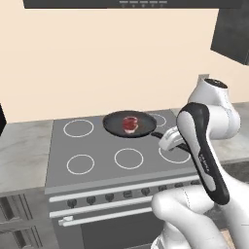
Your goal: Pick up the pan with the steak in it and place it on the dining table. Then place the steak on the plate.
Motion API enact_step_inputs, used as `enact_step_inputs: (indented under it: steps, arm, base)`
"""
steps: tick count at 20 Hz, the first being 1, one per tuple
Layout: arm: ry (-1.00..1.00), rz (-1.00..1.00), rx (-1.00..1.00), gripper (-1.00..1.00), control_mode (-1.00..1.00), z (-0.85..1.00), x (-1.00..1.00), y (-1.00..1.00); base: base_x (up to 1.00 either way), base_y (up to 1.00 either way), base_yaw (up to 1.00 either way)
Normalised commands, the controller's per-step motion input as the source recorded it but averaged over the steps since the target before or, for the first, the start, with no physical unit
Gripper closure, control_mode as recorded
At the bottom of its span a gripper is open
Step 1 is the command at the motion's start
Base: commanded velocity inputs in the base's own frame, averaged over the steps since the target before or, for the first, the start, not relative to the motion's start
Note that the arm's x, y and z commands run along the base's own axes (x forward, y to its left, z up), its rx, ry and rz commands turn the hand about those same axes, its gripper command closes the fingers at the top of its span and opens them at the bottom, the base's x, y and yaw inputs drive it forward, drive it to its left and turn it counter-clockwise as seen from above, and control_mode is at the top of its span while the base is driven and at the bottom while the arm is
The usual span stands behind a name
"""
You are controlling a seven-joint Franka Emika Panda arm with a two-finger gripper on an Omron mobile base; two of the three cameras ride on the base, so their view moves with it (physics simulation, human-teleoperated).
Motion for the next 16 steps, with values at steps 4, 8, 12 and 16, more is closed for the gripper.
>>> enact_step_inputs:
  steps: [4, 8, 12, 16]
  arm:
    - [-0.02, 0.21, 0.12, 1.00, -1.00, -0.40, -0.60, 0.00]
    - [-0.02, 0.17, 0.07, 1.00, -1.00, -0.27, -0.42, 0.12]
    - [-0.16, 0.10, 0.01, 1.00, -1.00, -0.04, -0.24, 0.03]
    - [0.00, 0.00, 0.00, 1.00, -1.00, 0.00, 0.00, 0.00]
  base:
    - [0.00, 0.00, 0.00]
    - [0.00, 0.00, 0.00]
    - [0.00, 0.00, 0.00]
    - [0.00, 0.00, 0.00]
